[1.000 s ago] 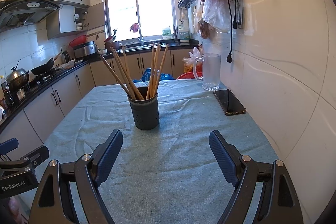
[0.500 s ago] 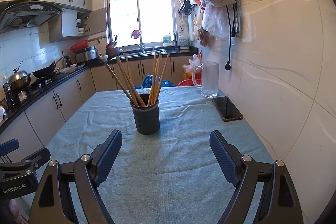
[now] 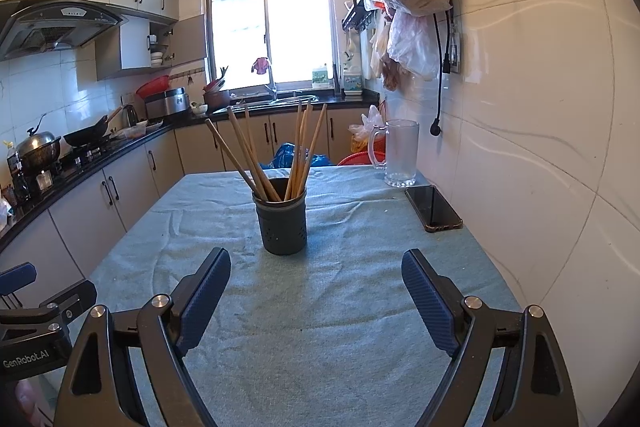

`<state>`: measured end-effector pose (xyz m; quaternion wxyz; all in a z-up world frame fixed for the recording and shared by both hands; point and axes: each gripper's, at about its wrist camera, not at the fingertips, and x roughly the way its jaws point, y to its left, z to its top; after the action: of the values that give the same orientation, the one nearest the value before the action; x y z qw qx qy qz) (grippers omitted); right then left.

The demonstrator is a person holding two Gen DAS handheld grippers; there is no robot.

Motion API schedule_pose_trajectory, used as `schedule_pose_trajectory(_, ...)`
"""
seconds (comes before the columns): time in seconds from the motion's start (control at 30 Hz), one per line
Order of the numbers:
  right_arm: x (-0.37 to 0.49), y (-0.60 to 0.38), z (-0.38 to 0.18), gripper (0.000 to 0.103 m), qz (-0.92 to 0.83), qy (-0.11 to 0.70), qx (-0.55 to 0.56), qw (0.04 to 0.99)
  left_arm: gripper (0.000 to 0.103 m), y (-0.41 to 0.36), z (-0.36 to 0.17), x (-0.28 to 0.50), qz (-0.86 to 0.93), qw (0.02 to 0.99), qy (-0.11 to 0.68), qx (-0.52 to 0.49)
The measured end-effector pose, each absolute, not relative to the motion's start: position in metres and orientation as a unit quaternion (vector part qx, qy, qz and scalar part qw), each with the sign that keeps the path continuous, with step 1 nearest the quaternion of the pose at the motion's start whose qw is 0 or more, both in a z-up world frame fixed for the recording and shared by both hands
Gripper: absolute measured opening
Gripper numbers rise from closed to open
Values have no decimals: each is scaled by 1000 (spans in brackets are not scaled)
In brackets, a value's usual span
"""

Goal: Organize utensils

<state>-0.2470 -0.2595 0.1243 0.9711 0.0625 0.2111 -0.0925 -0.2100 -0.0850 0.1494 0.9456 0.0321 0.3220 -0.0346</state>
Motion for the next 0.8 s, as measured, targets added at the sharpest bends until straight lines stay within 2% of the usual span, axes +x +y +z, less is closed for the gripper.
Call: schedule_pose_trajectory(0.8, -237, -268, 113, 91, -92, 227, 75, 967, 103, -92, 136, -196, -38, 940, 337, 41)
